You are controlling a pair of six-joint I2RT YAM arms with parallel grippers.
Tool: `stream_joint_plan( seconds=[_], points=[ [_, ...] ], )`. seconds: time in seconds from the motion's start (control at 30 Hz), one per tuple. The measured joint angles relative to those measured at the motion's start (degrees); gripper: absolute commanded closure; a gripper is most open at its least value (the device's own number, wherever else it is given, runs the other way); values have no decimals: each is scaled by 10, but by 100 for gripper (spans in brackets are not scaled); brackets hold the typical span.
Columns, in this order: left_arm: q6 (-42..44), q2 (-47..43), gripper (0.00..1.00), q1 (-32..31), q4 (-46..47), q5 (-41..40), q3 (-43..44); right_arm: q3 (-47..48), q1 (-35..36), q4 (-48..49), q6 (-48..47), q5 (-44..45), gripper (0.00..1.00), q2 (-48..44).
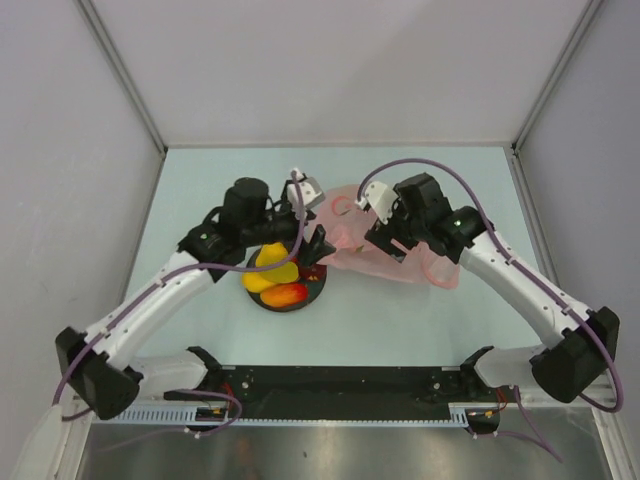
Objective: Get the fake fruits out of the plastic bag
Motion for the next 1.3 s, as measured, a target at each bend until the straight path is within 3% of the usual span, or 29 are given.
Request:
stream_joint_plan(
  seconds=[0.3,0.4,0.43,0.5,0.6,0.63,0.73,0.97,1.1,1.23,1.3],
  points=[
    [8,141,5,-37,-7,-9,44,-76,-53,49,-93,-5,9,19],
    [8,168,18,-44,-10,-35,47,-89,-70,78,-109,-17,9,59],
    [9,177,29,-45,-11,-45,52,-93,-75,85,-114,-21,10,76],
    [11,191,40,-46,-10,-58,57,-97,-80,99,-118,-24,11,98],
    [11,211,76,-46,-13,-75,71,-98,-85,129,-120,-19,30,127],
    [14,217,99,-46,-12,-79,78,-98,-87,145,-121,-15,46,138],
    [16,220,100,-46,-13,-90,89,-99,-100,201,-119,3,67,162],
    [29,204,100,-46,-12,-111,123,-90,-191,325,-64,6,81,150],
    [37,176,100,-46,-17,-111,131,-86,-187,336,-16,-4,75,88],
    [38,144,100,-46,-25,-103,150,-78,-175,318,35,-26,40,25],
    [37,137,99,-49,-26,-99,159,-73,-174,302,59,-40,32,2]
  ],
)
